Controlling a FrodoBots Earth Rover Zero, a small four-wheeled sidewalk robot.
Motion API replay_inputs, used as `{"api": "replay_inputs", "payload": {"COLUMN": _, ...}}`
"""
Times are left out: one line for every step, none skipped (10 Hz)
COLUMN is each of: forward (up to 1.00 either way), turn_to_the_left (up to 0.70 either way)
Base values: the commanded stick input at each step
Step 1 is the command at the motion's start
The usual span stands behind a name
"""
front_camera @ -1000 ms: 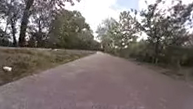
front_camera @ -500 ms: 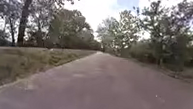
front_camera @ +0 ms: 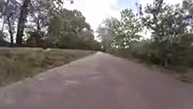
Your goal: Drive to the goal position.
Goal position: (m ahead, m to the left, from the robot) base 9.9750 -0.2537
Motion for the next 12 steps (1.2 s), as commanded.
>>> {"api": "replay_inputs", "payload": {"forward": 1.00, "turn_to_the_left": 0.00}}
{"api": "replay_inputs", "payload": {"forward": 1.00, "turn_to_the_left": 0.00}}
{"api": "replay_inputs", "payload": {"forward": 1.00, "turn_to_the_left": 0.00}}
{"api": "replay_inputs", "payload": {"forward": 1.00, "turn_to_the_left": 0.00}}
{"api": "replay_inputs", "payload": {"forward": 1.00, "turn_to_the_left": 0.00}}
{"api": "replay_inputs", "payload": {"forward": 1.00, "turn_to_the_left": 0.00}}
{"api": "replay_inputs", "payload": {"forward": 1.00, "turn_to_the_left": 0.00}}
{"api": "replay_inputs", "payload": {"forward": 1.00, "turn_to_the_left": 0.00}}
{"api": "replay_inputs", "payload": {"forward": 1.00, "turn_to_the_left": 0.00}}
{"api": "replay_inputs", "payload": {"forward": 1.00, "turn_to_the_left": 0.00}}
{"api": "replay_inputs", "payload": {"forward": 1.00, "turn_to_the_left": 0.00}}
{"api": "replay_inputs", "payload": {"forward": 1.00, "turn_to_the_left": 0.00}}
